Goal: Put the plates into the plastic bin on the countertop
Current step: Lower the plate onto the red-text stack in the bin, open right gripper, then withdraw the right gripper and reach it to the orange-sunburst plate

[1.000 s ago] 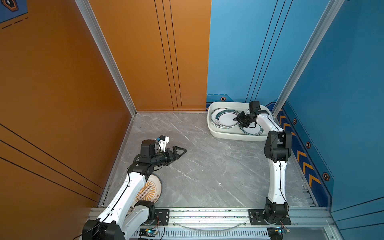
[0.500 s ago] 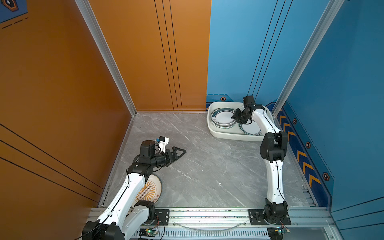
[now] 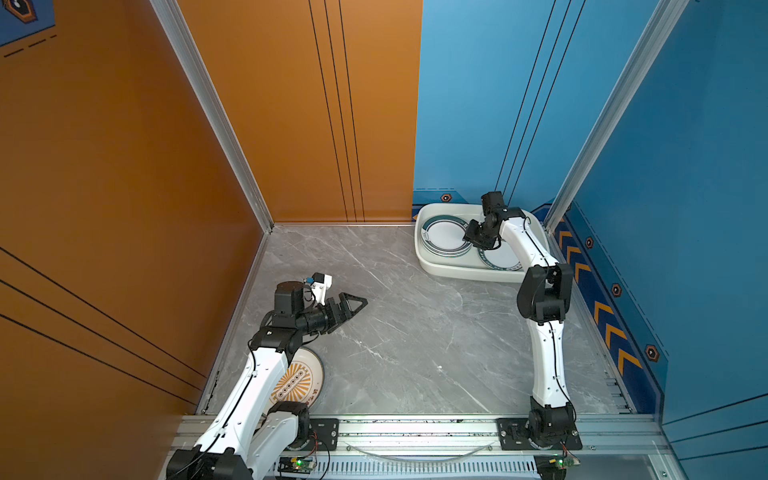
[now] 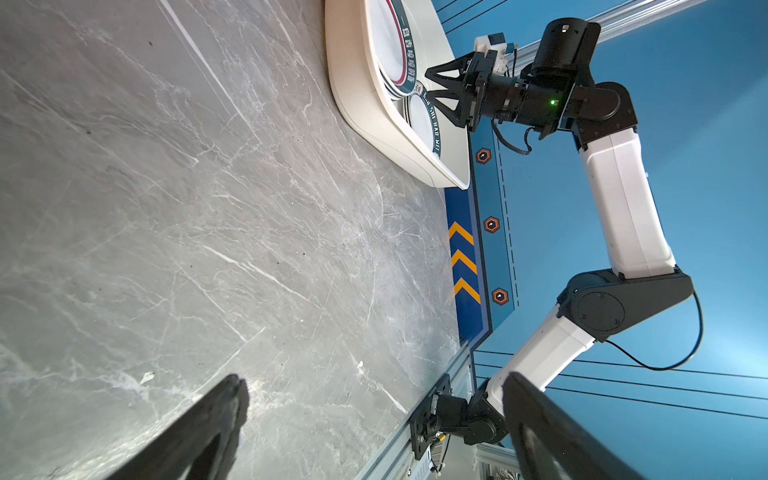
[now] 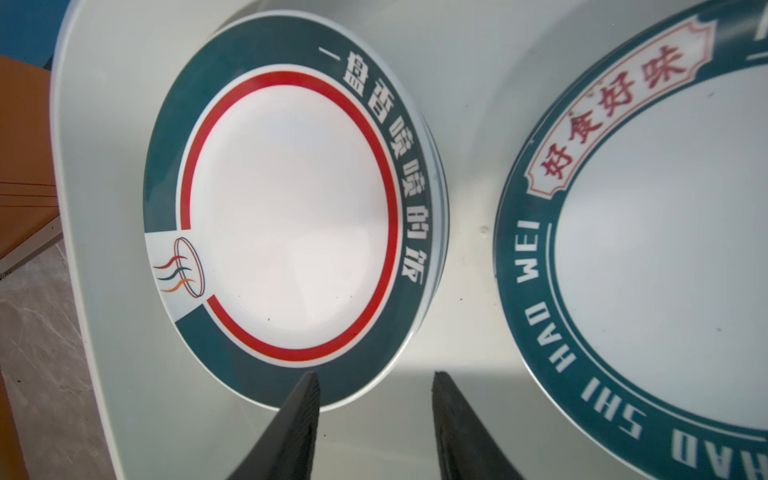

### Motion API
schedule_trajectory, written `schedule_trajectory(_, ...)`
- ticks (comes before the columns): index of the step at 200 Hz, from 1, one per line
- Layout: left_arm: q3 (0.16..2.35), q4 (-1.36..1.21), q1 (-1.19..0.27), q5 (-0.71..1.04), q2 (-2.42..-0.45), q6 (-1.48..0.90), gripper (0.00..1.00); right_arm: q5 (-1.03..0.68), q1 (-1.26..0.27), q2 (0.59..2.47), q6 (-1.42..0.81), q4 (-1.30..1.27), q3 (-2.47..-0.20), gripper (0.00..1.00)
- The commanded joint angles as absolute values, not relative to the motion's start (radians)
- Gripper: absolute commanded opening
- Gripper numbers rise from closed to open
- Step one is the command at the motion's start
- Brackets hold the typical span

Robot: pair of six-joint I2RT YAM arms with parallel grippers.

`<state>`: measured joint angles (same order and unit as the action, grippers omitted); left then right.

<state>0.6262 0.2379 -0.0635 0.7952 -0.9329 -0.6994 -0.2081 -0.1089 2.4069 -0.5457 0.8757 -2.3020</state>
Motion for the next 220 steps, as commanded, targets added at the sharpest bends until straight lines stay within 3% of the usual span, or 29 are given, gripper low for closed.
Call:
schedule_trajectory(1, 0.635, 0.255, -0.048, 0.824, -0.925, -0.679, 0.98, -0.205, -0.100, 2.344, -0.519, 0.902, -2.275, 0.47)
schedule_trajectory(34, 0.690, 0.316, 0.018, 0.830, -0.946, -0.643, 0.98, -0.279, -0.122, 2.154, -0.481, 0.813, -2.135, 0.47)
schedule_trajectory(65, 0.788, 0.404, 0.155, 0.855, -1.007, -0.583, 0.98, -0.467, -0.195, 1.931, -0.483, 0.699, -1.914, 0.48)
schedule_trajectory(86, 0.850, 0.430, 0.270, 0.889, -1.047, -0.557, 0.98, -0.595, -0.286, 1.839, -0.505, 0.645, -1.753, 0.48)
schedule_trajectory(114, 0.915, 0.486, 0.410, 0.917, -1.103, -0.512, 0.98, -0.634, -0.465, 1.743, -0.604, 0.465, -1.508, 0.48)
schedule_trajectory(146, 0.926, 0.501, 0.470, 0.900, -1.128, -0.497, 0.98, -0.648, -0.666, 1.782, -0.725, 0.249, -1.377, 0.48)
schedule_trajectory(220, 0.885, 0.496, 0.501, 0.893, -1.099, -0.499, 0.98, -0.582, -0.984, 2.067, -0.866, 0.073, -1.472, 0.48)
